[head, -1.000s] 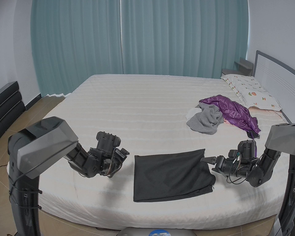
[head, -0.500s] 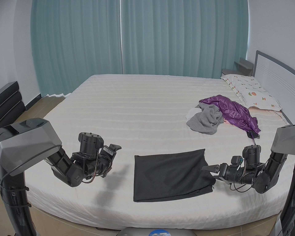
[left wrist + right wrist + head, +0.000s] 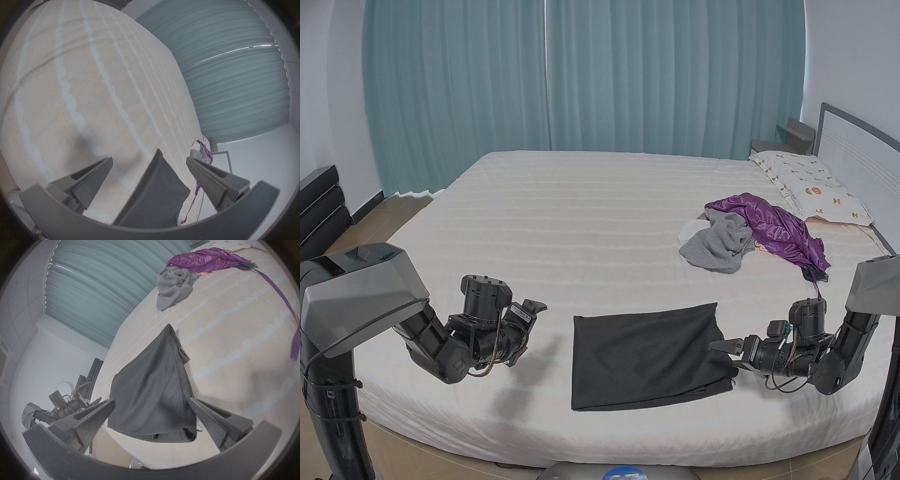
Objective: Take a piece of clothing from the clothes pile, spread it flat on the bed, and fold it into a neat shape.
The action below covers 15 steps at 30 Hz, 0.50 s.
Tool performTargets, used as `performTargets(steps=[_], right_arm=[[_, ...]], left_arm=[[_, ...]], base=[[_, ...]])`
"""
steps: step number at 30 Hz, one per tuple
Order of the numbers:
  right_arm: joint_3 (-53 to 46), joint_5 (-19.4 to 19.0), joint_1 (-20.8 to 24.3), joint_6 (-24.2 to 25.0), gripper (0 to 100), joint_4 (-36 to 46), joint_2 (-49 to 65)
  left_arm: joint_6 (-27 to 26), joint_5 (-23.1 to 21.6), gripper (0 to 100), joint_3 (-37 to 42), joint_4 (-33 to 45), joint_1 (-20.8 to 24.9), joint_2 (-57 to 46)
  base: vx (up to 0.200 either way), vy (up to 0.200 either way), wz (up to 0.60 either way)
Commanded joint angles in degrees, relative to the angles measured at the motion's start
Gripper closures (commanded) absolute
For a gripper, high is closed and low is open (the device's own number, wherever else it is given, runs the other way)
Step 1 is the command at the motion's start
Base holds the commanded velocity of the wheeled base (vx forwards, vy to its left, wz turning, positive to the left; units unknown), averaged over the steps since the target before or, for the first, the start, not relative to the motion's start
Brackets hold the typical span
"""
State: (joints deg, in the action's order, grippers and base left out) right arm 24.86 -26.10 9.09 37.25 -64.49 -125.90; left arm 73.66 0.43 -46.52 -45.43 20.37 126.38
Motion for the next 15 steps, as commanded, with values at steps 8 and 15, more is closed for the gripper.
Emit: performTargets(steps=[8, 15], right_arm=[[-0.5, 0.4, -0.1, -0.7, 0, 0.1, -0.7], [-0.7, 2.6, -0.7, -3.0, 0, 0.1, -1.9]], left_arm=[[0.0, 0.0, 0, 0.5, -0.2, 0.0, 0.1], [0.0, 0.0, 0, 0.5, -0.2, -0.1, 0.1]], base=[[0.0, 0.0, 0.0], [0.0, 0.0, 0.0]])
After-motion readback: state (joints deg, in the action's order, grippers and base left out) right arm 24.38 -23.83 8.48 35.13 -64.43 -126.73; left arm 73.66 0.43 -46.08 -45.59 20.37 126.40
